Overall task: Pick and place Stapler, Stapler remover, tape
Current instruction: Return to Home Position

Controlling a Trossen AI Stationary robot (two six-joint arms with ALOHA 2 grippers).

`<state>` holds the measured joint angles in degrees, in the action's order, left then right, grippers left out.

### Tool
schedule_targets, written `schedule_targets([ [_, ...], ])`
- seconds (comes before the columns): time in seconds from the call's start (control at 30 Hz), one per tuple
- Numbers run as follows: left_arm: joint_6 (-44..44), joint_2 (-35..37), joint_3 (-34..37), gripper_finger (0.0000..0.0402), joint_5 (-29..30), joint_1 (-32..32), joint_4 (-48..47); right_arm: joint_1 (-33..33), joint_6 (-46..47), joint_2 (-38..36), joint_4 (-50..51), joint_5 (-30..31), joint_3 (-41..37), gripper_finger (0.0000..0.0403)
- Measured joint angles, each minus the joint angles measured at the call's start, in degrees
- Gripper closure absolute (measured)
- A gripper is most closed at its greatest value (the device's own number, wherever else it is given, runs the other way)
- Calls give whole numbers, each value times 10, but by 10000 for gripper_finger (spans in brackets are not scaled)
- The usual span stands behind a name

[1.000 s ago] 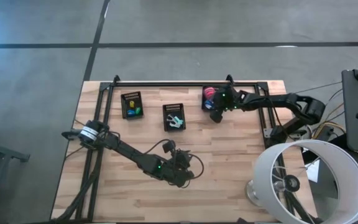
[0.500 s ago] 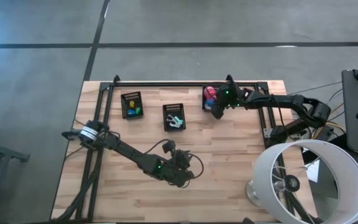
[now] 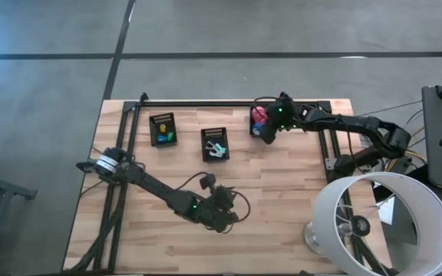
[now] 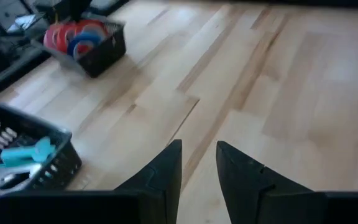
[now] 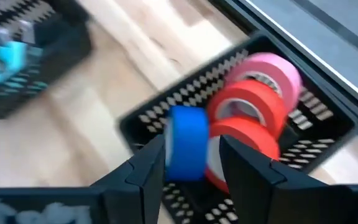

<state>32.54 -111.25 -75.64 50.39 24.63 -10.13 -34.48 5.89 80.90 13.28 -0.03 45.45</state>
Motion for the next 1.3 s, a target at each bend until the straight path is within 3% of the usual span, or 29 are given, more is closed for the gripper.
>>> schedule_targets([
  [0.13, -11, 47, 0, 301, 39, 16, -5, 24, 1, -34, 3, -32, 0, 263],
  [0.3, -13, 133, 0, 301, 104, 38, -84, 79, -11, -96, 4, -37, -5, 271],
  [0.6, 2, 265, 23, 309, 104, 63, -240, 189, -60, -172, 1, -34, -14, 284],
  [0.73, 12, 330, 76, 316, 103, 71, -243, 230, -74, -194, 3, -35, -35, 291],
  [0.9, 67, 423, 193, 329, 92, 76, -235, 271, -62, -245, 5, -72, -81, 293],
  [1.07, 41, 512, 348, 340, -13, 76, -96, 299, -15, -312, 1, -78, -133, 288],
  [1.17, -64, 557, 432, 345, -117, 76, 72, 313, 0, -358, -2, -78, -172, 286],
  [1.3, -221, 617, 520, 354, -202, 70, 268, 329, 29, -425, -5, -79, -221, 290],
])
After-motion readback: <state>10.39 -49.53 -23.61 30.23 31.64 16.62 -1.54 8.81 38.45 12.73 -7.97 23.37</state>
